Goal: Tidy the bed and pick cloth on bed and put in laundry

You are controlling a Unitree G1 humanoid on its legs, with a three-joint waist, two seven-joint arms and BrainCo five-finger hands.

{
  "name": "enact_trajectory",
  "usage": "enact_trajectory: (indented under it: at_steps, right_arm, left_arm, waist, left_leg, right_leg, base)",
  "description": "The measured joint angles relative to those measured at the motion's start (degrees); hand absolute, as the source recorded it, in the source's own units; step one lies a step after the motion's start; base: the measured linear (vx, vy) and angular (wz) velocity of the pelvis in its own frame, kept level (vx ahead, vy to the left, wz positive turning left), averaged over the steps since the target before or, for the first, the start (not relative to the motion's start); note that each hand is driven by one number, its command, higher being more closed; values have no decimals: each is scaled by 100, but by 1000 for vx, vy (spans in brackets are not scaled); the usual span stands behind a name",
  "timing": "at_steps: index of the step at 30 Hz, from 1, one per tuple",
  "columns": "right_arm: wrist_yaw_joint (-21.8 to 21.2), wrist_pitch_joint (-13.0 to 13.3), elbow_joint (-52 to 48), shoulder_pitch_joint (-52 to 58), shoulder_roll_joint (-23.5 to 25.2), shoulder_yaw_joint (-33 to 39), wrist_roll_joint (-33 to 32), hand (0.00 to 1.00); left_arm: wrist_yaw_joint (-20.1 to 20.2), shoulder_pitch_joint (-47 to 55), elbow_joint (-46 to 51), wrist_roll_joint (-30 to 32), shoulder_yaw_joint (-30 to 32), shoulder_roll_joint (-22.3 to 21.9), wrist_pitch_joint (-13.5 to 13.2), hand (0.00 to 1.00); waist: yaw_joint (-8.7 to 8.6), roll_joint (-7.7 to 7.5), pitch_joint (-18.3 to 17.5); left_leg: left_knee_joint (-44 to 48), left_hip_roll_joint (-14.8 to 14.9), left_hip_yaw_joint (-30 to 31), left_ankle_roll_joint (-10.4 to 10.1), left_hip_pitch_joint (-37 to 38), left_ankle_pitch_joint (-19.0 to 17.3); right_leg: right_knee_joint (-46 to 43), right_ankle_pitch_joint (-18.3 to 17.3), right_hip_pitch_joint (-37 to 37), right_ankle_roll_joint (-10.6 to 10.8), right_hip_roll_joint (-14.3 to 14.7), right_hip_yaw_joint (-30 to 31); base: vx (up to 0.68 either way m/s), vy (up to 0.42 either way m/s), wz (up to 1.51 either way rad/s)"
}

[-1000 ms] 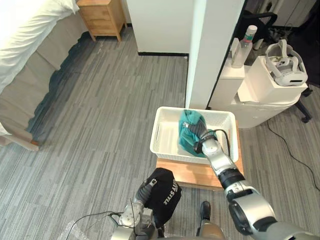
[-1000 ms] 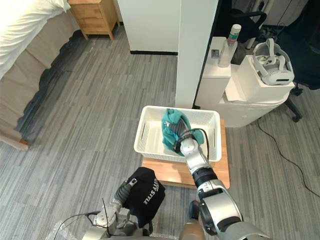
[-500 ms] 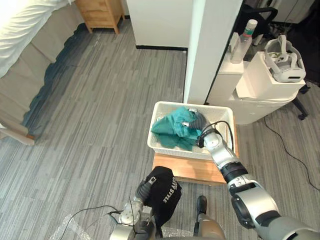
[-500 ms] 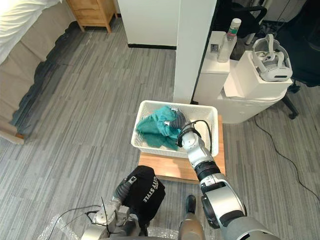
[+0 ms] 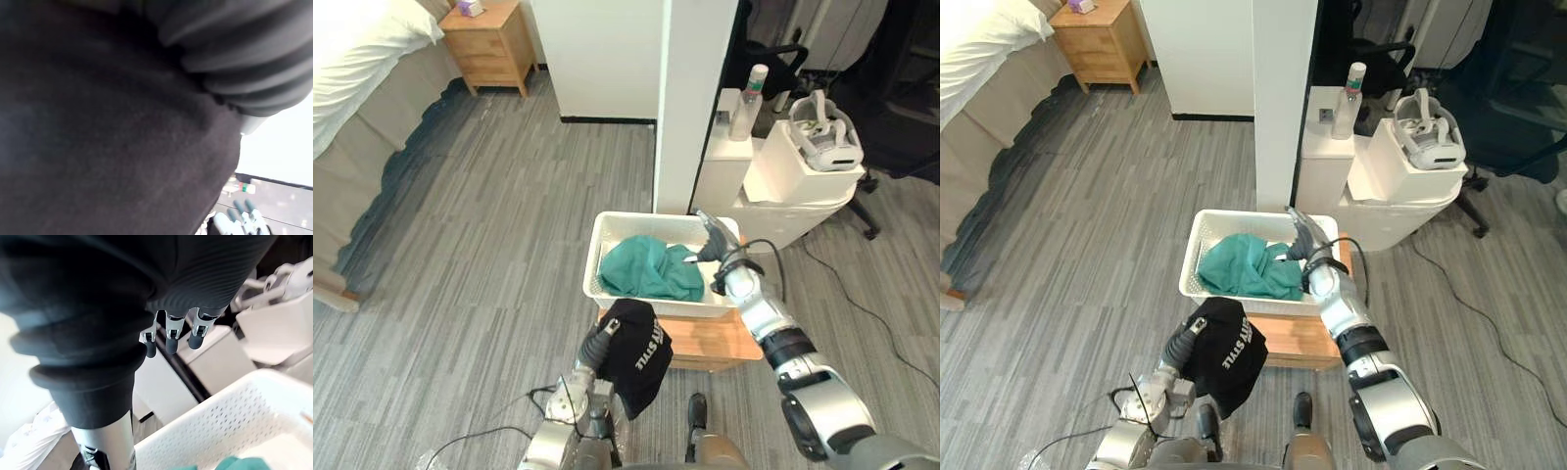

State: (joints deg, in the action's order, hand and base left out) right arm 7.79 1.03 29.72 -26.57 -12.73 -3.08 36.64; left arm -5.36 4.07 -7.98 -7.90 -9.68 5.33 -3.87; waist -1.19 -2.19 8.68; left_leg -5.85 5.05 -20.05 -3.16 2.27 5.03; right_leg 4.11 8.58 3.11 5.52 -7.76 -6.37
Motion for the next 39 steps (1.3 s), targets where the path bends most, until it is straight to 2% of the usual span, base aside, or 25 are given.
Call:
enact_trajectory:
  at_steps: [2,4,8,10,14,15,18,19,20,22,27,31,34,39]
  right_arm:
    - [149,-45,-278,388,-4,476,-11,0]
    - [252,-113,-455,697,-20,849,-67,0]
    - [382,-148,-460,1360,-190,1447,-548,0]
    - [397,-147,-458,1753,-240,1798,-933,0]
    - [443,-145,-423,2564,-325,2188,-1389,0]
    - [441,-144,-419,2926,-327,2265,-1463,0]
    - [432,-144,-409,3424,-318,2306,-1592,0]
    - [426,-143,-409,3600,-247,2305,-1592,0]
    - [424,-142,-409,3639,-187,2305,-1592,0]
    - [390,-130,-409,3814,41,2273,-1592,0]
    - [315,-111,-411,4228,402,2197,-1592,0]
    - [320,-61,-484,4389,530,1923,-1592,0]
    - [318,28,-745,4504,619,1628,-1592,0]
    - [325,113,-1113,4603,768,1356,-1592,0]
  left_arm:
    - [-187,-393,220,6,416,215,-86,100]
    - [-349,-702,357,5,748,374,-125,100]
    - [-737,-1321,400,15,1401,631,-230,100]
    - [-968,-1700,353,22,1761,927,-320,100]
    - [-1252,-2368,-161,206,2048,1600,-349,100]
    - [-1308,-2585,-411,254,2152,1855,-347,100]
    - [-1373,-2870,-710,322,2160,2059,-345,100]
    - [-1373,-2941,-845,338,2161,2118,-343,100]
    - [-1371,-2944,-887,339,2160,2145,-342,100]
    - [-1365,-2946,-1079,338,2154,2163,-323,100]
    - [-1343,-2948,-1493,419,2106,2068,-255,100]
    - [-1306,-2936,-2257,769,1998,1657,-82,100]
    - [-1203,-2859,-2654,1018,1855,1325,80,100]
    - [-1199,-2819,-2844,1141,1667,907,108,100]
  waist:
    - [-129,-116,-124]
    - [-216,-160,-179]
    - [-371,-129,-383]
    - [-461,-109,-404]
    - [-647,-55,-525]
    - [-758,-37,-593]
    - [-801,-39,-670]
    - [-909,-39,-706]
    - [-946,-42,-712]
    - [-1068,-51,-770]
    - [-1081,-54,-850]
    - [-1205,-45,-849]
    - [-1221,-36,-838]
    - [-1228,25,-764]
  left_leg:
    - [-1,-1,-74,-19,62,-16]
    - [-1,2,-145,-39,164,-32]
    - [-3,19,-288,-76,278,-84]
    - [-5,39,-382,-90,341,-93]
    - [-8,69,-450,-132,408,-121]
    - [-10,81,-540,-134,434,-123]
    - [-11,92,-621,-148,466,-133]
    - [-11,90,-658,-151,467,-135]
    - [-11,90,-673,-151,477,-135]
    - [-11,90,-717,-151,489,-136]
    - [-12,83,-958,-166,449,-150]
    - [-12,81,-1045,-168,375,-149]
    - [-12,81,-1193,-167,288,-150]
    - [-11,106,-1432,-141,40,-170]
  right_leg:
    - [6,17,-22,2,4,68]
    - [11,32,-73,7,21,169]
    - [18,31,-110,8,57,296]
    - [24,5,-116,31,88,384]
    - [23,-14,-115,4,133,490]
    - [20,-14,-110,4,146,530]
    - [12,-14,-88,4,163,610]
    - [3,-14,-83,4,163,648]
    - [-4,-14,-78,4,164,659]
    - [-10,-14,-60,4,170,705]
    - [-79,-13,139,3,182,873]
    - [-134,-15,294,2,192,945]
    - [-224,-14,459,1,189,962]
    - [-267,-14,855,1,201,963]
  base:
    - [14,-3,-17]
    - [2,-6,-19]
    - [-19,-10,-18]
    - [-42,-25,-21]
    - [-33,-21,-16]
    - [-5,-4,-19]
    - [-4,-2,-19]
    - [-9,4,-10]
    - [-12,7,-11]
    - [-7,3,-15]
    - [-11,4,-22]
    - [-15,-1,-12]
    - [-15,-3,-20]
    - [-9,-10,-27]
